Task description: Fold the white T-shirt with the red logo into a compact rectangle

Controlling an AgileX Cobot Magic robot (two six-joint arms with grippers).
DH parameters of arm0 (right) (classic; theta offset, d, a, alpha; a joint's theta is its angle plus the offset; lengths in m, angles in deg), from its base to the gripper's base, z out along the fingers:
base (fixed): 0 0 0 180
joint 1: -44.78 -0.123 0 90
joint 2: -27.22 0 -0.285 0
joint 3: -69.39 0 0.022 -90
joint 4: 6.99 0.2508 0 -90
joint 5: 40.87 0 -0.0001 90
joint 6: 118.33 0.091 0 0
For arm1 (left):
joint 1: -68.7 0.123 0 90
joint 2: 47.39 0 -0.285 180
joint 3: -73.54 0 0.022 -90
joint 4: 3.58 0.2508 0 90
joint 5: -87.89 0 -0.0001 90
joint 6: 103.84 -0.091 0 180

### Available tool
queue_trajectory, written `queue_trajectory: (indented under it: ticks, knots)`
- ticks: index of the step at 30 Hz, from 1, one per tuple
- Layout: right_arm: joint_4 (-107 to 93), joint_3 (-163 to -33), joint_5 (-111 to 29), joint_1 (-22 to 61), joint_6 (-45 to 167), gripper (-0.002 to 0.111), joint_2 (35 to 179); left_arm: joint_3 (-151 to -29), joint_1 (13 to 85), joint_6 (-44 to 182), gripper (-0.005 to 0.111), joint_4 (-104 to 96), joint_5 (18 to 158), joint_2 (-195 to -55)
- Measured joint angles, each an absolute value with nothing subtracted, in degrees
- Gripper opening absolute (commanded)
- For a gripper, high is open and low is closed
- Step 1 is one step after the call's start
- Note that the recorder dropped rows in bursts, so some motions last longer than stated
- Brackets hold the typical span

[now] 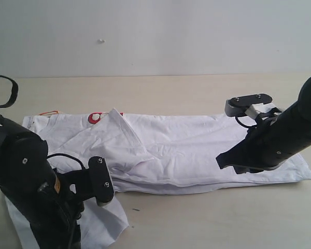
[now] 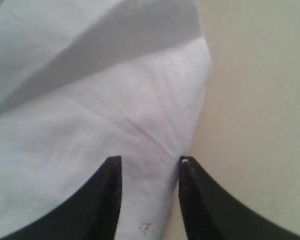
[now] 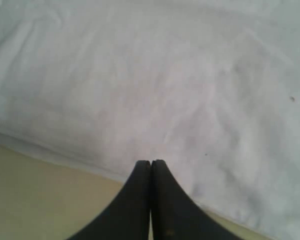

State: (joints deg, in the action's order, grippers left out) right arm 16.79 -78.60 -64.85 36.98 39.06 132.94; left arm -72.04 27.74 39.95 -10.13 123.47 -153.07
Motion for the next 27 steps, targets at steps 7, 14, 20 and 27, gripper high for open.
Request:
queue_trajectory:
  ticks: [7, 14, 20, 27]
  knots:
    - [16.79, -78.60, -64.85, 36.98, 39.06, 0.000, 132.94, -72.04, 27.74, 40.64, 0.039, -10.04, 121.71, -153.50]
    - [16.79, -78.60, -64.85, 36.98, 39.06, 0.000, 132.94, -72.04, 27.74, 41.40, 0.039, -10.16, 123.41, -154.77]
    - [16.79, -78.60, -64.85, 36.98, 39.06, 0.000, 132.94, -72.04, 27.74, 41.46, 0.022, -10.59, 123.66, -155.16]
    - [16.81, -78.60, -64.85, 36.98, 39.06, 0.000, 132.94, -72.77, 27.74, 41.68, 0.000, -10.70, 124.09, -156.81]
